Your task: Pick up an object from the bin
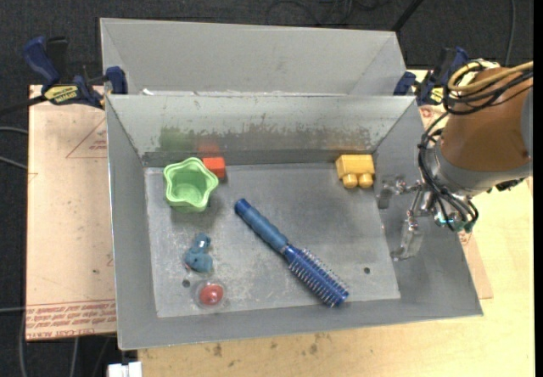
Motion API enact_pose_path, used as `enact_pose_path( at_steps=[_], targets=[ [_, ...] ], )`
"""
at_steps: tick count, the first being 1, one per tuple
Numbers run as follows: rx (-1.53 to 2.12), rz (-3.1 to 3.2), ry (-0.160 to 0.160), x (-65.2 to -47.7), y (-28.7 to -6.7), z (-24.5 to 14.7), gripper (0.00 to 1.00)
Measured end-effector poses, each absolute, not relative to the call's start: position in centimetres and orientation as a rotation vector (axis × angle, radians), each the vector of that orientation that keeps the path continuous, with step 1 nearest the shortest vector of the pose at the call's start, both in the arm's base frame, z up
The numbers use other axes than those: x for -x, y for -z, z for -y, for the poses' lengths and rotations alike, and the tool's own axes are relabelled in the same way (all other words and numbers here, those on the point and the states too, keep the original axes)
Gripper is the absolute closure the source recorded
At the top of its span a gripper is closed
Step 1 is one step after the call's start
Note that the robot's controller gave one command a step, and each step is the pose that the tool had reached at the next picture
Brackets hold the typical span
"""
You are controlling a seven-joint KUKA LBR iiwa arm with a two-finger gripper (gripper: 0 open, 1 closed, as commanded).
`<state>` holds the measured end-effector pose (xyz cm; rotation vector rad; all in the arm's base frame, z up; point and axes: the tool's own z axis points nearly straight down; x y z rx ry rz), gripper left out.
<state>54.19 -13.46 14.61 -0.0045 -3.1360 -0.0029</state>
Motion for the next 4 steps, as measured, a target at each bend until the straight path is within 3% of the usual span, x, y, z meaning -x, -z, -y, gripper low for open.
enact_pose_path(
  at_steps=[1,2,3,4],
  targets=[
    [0.080,3.135,0.009,-51.6,-11.6,5.3,0.00],
    [-0.246,3.139,0.004,-49.2,-7.3,-1.4,0.00],
    [-0.583,3.096,-0.003,-50.0,-18.1,1.6,0.00],
    [-0.754,3.056,0.004,-57.9,-13.9,-4.4,0.00]
  ],
)
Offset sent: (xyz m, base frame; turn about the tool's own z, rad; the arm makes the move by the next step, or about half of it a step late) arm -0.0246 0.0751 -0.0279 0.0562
